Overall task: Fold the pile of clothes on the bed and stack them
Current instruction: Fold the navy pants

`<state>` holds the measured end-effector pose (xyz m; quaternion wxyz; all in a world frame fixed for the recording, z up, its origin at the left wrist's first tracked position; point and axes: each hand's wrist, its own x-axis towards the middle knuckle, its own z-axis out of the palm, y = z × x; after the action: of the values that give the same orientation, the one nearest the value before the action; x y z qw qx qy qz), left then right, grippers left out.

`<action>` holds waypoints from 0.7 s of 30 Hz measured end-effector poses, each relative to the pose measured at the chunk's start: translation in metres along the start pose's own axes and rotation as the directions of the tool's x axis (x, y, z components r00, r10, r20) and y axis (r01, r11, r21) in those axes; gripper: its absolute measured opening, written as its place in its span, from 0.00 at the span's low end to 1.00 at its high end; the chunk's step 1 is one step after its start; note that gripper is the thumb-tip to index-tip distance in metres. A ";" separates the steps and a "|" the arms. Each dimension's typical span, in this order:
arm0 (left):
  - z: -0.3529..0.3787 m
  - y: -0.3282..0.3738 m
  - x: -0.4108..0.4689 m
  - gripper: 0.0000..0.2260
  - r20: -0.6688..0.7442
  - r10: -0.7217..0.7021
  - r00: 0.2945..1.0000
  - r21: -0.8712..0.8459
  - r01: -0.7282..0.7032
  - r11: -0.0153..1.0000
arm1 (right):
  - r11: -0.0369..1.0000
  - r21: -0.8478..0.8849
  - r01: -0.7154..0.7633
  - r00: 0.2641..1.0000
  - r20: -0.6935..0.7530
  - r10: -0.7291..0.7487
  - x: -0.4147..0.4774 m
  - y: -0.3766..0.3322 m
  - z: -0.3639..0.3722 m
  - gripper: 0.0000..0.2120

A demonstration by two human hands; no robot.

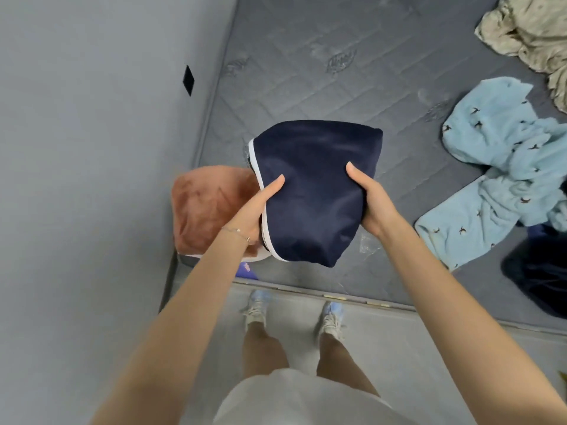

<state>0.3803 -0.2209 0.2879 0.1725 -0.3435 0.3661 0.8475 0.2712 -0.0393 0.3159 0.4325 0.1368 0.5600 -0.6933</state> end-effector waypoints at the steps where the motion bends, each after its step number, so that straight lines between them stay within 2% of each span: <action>1: -0.014 0.010 -0.005 0.20 0.007 0.031 0.999 0.040 -0.032 0.999 | 1.000 0.000 0.009 1.000 0.000 -0.009 0.001 0.003 0.014 0.18; 6: -0.083 0.061 -0.030 0.19 -0.103 0.228 0.968 0.228 -0.200 0.953 | 1.000 0.000 0.017 1.000 0.013 -0.017 0.012 0.027 0.087 0.16; 8: -0.114 0.074 -0.035 0.23 -0.176 0.304 0.936 0.297 -0.243 0.923 | 0.999 -0.040 0.033 0.999 0.008 -0.033 0.021 0.039 0.110 0.18; 10: -0.139 0.081 -0.040 0.20 -0.175 0.333 0.926 0.327 -0.265 0.907 | 0.994 -0.096 0.045 0.999 -0.016 -0.046 0.030 0.053 0.128 0.17; 17: -0.201 0.067 -0.015 0.19 -0.283 0.372 0.884 0.440 -0.226 0.869 | 0.955 -0.294 0.049 0.972 -0.207 -0.114 0.074 0.106 0.153 0.19; 19: -0.215 0.059 -0.002 0.19 -0.308 0.367 0.878 0.460 -0.200 0.865 | 0.937 -0.350 0.008 0.966 -0.239 -0.098 0.088 0.118 0.151 0.25; 21: -0.228 0.050 0.010 0.18 -0.343 0.373 0.862 0.483 -0.179 0.857 | 0.923 -0.384 -0.027 0.958 -0.274 -0.086 0.103 0.134 0.145 0.34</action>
<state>0.4495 -0.4226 0.1932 0.0344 -0.4145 0.6207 0.6646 0.3542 -0.2145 0.2065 0.3549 0.1395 0.7431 -0.5499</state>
